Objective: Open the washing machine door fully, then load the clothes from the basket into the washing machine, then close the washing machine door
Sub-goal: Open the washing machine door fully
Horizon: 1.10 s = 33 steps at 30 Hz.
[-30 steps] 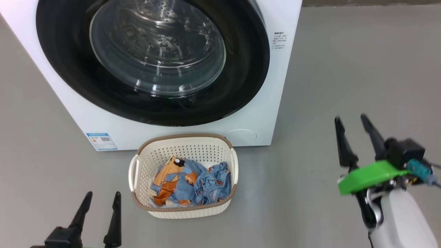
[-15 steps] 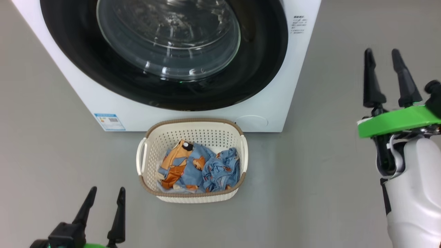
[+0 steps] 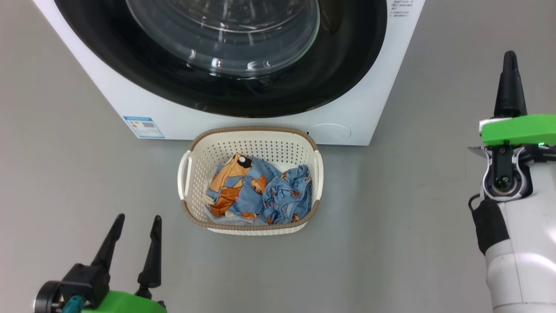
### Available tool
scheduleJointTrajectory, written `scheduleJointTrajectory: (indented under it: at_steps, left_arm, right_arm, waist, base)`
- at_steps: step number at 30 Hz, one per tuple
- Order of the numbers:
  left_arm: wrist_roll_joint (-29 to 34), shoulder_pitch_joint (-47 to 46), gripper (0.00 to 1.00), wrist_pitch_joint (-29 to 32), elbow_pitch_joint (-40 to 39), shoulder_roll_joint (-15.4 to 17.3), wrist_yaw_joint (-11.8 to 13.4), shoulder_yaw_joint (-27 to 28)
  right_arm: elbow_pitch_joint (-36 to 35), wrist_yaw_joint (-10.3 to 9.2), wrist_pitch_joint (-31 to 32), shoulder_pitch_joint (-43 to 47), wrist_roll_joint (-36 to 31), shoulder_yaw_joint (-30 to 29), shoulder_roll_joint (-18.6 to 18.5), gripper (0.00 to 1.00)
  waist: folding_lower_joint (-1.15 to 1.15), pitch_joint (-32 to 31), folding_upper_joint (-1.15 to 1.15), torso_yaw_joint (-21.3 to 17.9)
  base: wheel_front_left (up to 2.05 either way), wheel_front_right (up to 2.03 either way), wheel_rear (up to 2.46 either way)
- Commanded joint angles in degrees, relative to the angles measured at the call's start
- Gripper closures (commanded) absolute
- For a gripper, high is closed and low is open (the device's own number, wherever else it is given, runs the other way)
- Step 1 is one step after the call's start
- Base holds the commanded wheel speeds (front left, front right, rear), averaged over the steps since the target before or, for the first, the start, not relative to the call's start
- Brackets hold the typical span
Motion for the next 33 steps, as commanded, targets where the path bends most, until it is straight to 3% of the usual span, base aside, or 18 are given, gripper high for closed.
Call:
scheduleJointTrajectory:
  at_steps: [1, 9, 16, 33]
  left_arm:
    - [-0.4, -2.2, 0.00, -0.4, -1.8, 1.1, -0.1, 1.7]
    - [-0.8, -3.4, 0.00, -0.4, -2.0, 0.9, -0.1, 0.9]
    - [-0.9, -4.5, 0.00, -0.4, -2.5, 0.8, -0.1, 0.5]
    - [-1.6, -7.8, 0.00, -0.4, -4.4, 0.3, -0.1, -1.2]
  right_arm:
    - [-0.9, 0.09, 1.0, -2.6, 2.4, 0.9, 0.8, 1.00]
    - [2.8, 0.09, 8.8, -8.5, 12.0, -2.1, 0.4, 1.00]
    - [7.5, 0.09, 15.7, -15.0, 16.4, -5.2, 0.4, 1.00]
    - [20.2, 0.09, 31.1, -33.2, 12.2, -8.6, -0.8, 1.00]
  waist:
    - [0.00, 0.8, 0.00, 0.3]
    - [0.00, 2.7, 0.00, 0.7]
    - [0.00, 3.9, 0.00, 1.1]
    - [0.00, 8.4, 0.00, 3.9]
  base:
    - [0.00, 0.00, 0.00]
    - [0.00, 0.00, 0.00]
    - [0.00, 0.00, 0.00]
    - [0.00, 0.00, 0.00]
